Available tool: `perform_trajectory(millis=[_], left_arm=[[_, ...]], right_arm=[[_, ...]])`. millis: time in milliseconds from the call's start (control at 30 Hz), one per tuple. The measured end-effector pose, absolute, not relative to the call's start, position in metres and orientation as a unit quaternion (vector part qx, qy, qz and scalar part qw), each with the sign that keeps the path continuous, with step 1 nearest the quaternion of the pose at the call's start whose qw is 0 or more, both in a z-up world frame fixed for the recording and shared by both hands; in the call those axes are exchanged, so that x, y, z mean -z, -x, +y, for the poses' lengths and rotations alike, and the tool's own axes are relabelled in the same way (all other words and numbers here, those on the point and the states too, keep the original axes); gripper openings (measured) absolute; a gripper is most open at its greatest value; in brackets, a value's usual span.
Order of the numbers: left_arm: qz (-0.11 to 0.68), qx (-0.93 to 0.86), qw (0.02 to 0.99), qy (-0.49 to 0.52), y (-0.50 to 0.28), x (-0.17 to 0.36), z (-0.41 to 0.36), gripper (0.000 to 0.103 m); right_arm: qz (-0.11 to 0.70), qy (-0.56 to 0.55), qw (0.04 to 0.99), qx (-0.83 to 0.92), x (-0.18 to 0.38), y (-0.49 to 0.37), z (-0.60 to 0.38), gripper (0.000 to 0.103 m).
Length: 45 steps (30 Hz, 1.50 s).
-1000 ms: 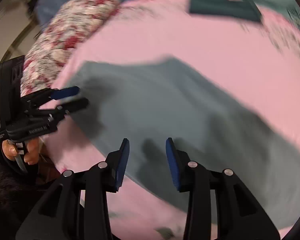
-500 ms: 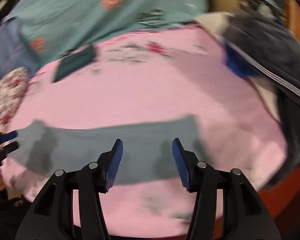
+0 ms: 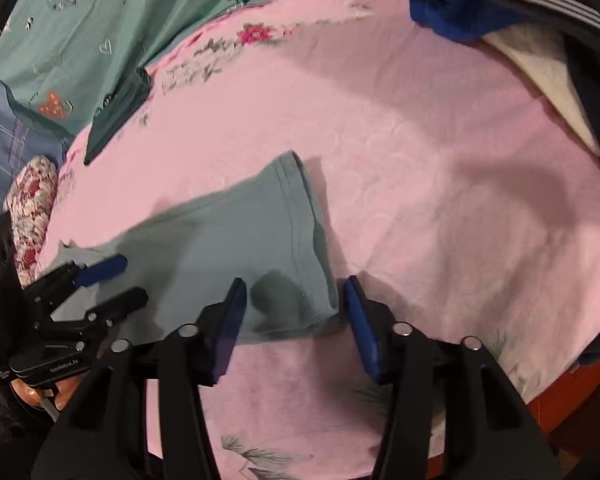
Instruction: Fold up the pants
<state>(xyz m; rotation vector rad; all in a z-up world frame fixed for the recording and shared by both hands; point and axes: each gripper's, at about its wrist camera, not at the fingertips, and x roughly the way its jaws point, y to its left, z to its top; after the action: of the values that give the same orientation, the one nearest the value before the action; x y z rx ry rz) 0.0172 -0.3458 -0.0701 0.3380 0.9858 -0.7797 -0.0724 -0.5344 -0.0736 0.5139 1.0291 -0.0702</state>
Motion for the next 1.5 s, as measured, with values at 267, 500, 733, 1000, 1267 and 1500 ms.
perform_trajectory(millis=[267, 500, 733, 1000, 1267, 1500], left_arm=[[0.467, 0.367, 0.794, -0.128, -0.024, 0.064, -0.334, 0.06], [0.457, 0.333, 0.821, -0.079, -0.029, 0.023, -0.231, 0.06], [0.465, 0.203, 0.861, -0.036, -0.051, 0.019, -0.076, 0.061], [0.489, 0.152, 0.859, 0.005, -0.06, 0.049, 0.005, 0.061], [0.489, 0.188, 0.852, 0.009, -0.056, 0.047, 0.003, 0.062], [0.483, 0.199, 0.853, -0.014, -0.031, 0.047, -0.009, 0.062]], right_arm=[[0.423, -0.321, 0.847, -0.022, 0.048, 0.086, -0.531, 0.014], [0.407, -0.233, 0.877, -0.108, -0.03, 0.049, -0.431, 0.014], [0.46, -0.103, 0.85, -0.236, -0.033, -0.024, -0.25, 0.014], [0.517, -0.017, 0.822, -0.237, 0.051, -0.047, -0.148, 0.022], [0.471, -0.025, 0.851, -0.231, -0.004, -0.041, -0.173, 0.051], [0.54, 0.04, 0.82, -0.184, 0.018, -0.09, -0.13, 0.052]])
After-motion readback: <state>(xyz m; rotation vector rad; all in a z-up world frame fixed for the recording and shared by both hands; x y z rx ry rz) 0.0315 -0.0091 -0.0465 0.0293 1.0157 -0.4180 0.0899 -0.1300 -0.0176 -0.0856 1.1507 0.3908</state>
